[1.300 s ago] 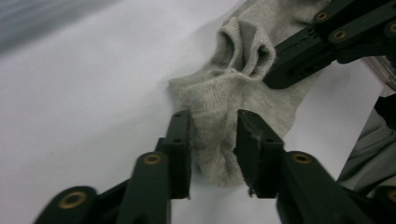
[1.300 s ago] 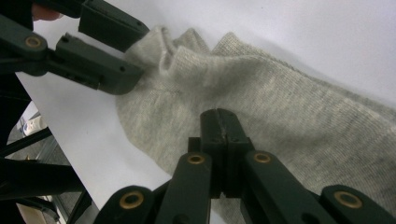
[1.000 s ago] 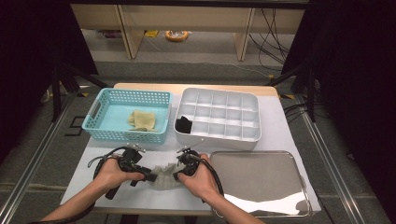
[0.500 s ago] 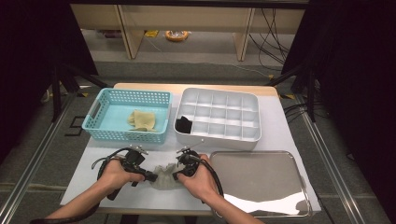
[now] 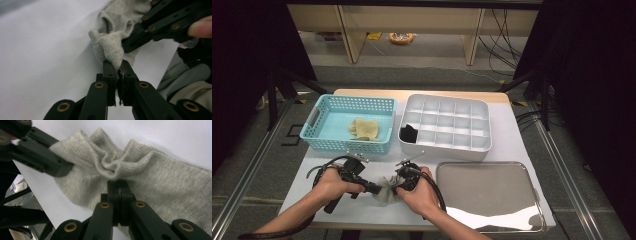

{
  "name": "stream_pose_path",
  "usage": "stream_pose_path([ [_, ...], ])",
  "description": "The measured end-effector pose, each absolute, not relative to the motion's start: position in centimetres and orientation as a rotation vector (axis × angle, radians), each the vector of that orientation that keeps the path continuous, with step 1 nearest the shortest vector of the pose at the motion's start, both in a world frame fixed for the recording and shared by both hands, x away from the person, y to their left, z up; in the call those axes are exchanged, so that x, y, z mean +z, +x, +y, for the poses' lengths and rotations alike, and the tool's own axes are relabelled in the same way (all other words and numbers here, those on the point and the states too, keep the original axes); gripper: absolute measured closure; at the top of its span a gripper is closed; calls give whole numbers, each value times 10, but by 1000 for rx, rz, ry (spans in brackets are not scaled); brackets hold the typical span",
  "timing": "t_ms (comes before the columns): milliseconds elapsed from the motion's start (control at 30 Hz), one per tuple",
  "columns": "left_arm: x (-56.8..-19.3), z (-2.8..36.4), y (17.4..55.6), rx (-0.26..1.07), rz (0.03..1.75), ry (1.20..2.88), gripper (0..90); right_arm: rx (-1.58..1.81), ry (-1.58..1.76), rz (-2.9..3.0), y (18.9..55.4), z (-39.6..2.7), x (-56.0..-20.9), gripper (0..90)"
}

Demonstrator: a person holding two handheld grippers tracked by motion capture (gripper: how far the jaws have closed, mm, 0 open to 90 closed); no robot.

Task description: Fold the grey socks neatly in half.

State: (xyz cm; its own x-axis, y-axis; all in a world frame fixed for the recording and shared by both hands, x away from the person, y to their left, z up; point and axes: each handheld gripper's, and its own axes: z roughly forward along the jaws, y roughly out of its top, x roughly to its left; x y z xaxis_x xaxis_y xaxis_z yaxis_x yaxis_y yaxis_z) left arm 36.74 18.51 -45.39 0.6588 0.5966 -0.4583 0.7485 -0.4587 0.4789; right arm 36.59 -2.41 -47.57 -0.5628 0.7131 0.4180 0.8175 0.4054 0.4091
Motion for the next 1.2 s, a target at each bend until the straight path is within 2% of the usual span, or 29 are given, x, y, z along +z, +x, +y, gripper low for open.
stream_pose_path([
  [367,-441,185,372,-338,1018,2165,848,-902,-1383,-2454,368,-20,-477,900],
  [800,-432,187,374,-319,1030,2156,850,-939,-1349,-2457,369,-8,-479,900],
  [1200,-430,192,377,-302,1039,2161,849,-939,-1379,-2460,375,-16,-473,900],
])
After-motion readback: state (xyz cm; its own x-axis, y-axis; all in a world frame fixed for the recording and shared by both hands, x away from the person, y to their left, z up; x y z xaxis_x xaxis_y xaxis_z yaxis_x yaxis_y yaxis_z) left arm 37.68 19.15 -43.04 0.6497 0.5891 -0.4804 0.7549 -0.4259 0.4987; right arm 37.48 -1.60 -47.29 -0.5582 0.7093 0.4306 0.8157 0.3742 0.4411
